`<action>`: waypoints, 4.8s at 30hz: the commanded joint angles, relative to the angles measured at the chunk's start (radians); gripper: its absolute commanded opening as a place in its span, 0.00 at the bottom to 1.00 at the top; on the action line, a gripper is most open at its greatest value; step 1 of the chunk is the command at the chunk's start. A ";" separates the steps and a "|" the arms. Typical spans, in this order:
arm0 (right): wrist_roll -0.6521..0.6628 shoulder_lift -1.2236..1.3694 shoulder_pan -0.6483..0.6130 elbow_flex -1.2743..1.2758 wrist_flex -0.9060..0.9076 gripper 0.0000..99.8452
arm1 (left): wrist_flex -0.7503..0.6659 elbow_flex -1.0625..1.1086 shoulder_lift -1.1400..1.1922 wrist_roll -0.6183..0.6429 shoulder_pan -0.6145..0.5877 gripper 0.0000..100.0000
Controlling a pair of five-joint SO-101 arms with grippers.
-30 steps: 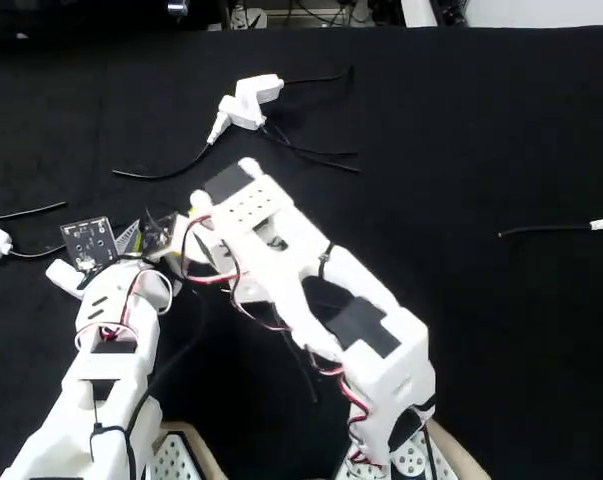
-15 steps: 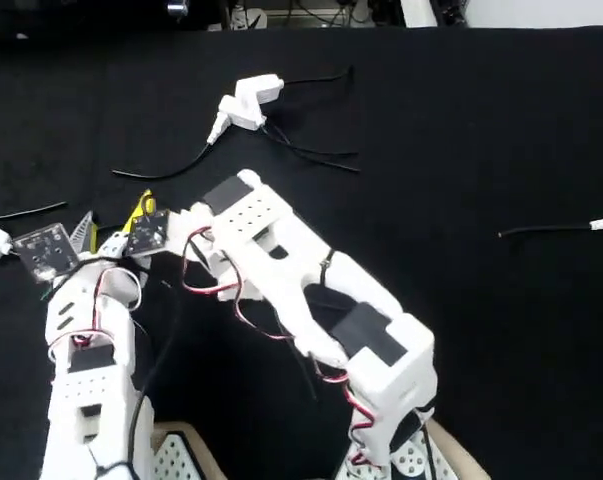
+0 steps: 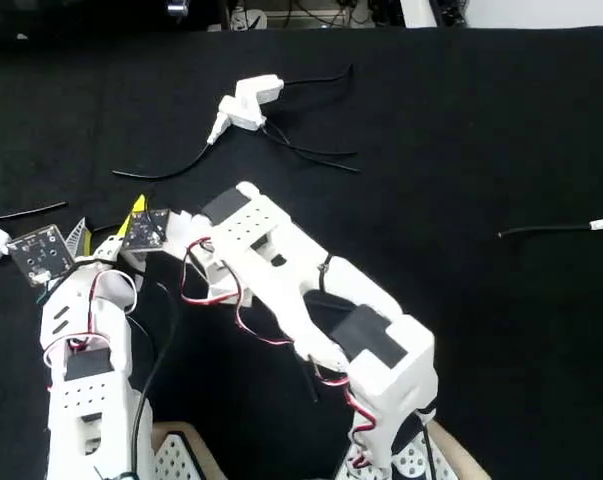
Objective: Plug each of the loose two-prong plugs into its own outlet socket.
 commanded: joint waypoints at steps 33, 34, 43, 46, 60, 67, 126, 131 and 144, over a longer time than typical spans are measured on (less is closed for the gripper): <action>-0.008 -0.186 0.051 0.220 -0.063 0.13 | 0.218 0.024 -0.049 -0.086 -0.311 0.33; -0.008 -0.186 0.051 0.234 -0.072 0.13 | 0.218 0.024 -0.049 -0.087 -0.308 0.33; -0.015 -0.124 0.051 0.331 -0.149 0.13 | 0.219 0.022 -0.049 -0.087 -0.309 0.33; -0.017 -0.096 0.049 0.308 -0.140 0.12 | 0.219 0.022 -0.051 -0.087 -0.309 0.33; -0.066 -0.035 0.048 0.237 -0.110 0.02 | 0.218 0.021 -0.051 -0.086 -0.309 0.33; -0.068 -0.039 0.058 0.133 0.031 0.01 | 0.215 0.021 -0.051 -0.084 -0.309 0.33; -0.387 -0.478 0.091 -0.087 0.356 0.01 | 0.196 0.025 -0.049 -0.089 0.564 0.33; -0.413 -0.478 0.091 -0.160 0.399 0.01 | 0.198 0.025 -0.049 -0.089 0.564 0.33; -0.436 -0.476 0.101 -0.159 0.400 0.01 | 0.198 0.025 -0.049 -0.089 0.549 0.33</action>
